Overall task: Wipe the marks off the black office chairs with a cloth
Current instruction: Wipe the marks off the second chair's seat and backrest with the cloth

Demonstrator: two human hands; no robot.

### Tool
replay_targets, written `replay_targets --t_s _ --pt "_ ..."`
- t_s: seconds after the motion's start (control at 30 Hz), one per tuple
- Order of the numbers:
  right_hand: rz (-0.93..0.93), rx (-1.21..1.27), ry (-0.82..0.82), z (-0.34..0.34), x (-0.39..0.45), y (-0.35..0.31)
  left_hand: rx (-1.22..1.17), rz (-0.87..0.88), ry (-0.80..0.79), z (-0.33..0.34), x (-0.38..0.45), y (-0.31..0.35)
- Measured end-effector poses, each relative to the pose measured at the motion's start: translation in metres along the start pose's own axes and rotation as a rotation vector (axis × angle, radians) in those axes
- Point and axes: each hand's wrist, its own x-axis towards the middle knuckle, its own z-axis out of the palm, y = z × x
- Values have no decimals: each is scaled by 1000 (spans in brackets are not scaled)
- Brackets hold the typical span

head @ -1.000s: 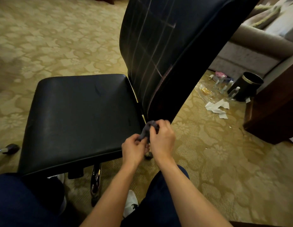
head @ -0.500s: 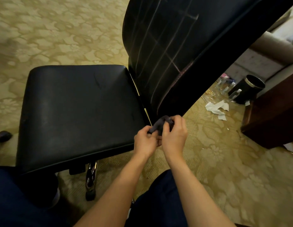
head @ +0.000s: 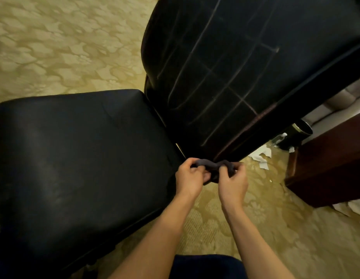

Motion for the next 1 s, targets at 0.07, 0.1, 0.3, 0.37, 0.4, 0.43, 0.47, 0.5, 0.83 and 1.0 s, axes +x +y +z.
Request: replay_targets --t_s 0.07,0.1,0.3,0.37,0.4,0.43,0.47,0.5,0.83,1.0 --pt "39 57 -11 9 15 3 -2 14 -13 5 22 -4" --pt "78 115 -22 15 23 5 2 24 -12 7 33 -6" --pt "412 621 -30 55 57 9 -34 41 -29 17 93 4" --pt "502 767 8 74 69 -3 -53 56 -43 15 112 10" --pt "542 832 27 83 74 -8 -54 66 -47 13 121 13" --pt "580 884 42 90 78 -12 -58 66 -42 11 130 16" --pt "616 920 52 97 81 -14 -66 63 -34 8 140 20" --pt "645 942 59 104 83 -16 -78 60 -29 6 148 24" --pt "633 687 58 181 109 -38 -109 55 82 -36 211 69" --pt "557 559 42 222 111 -49 -50 59 75 -69 232 93"
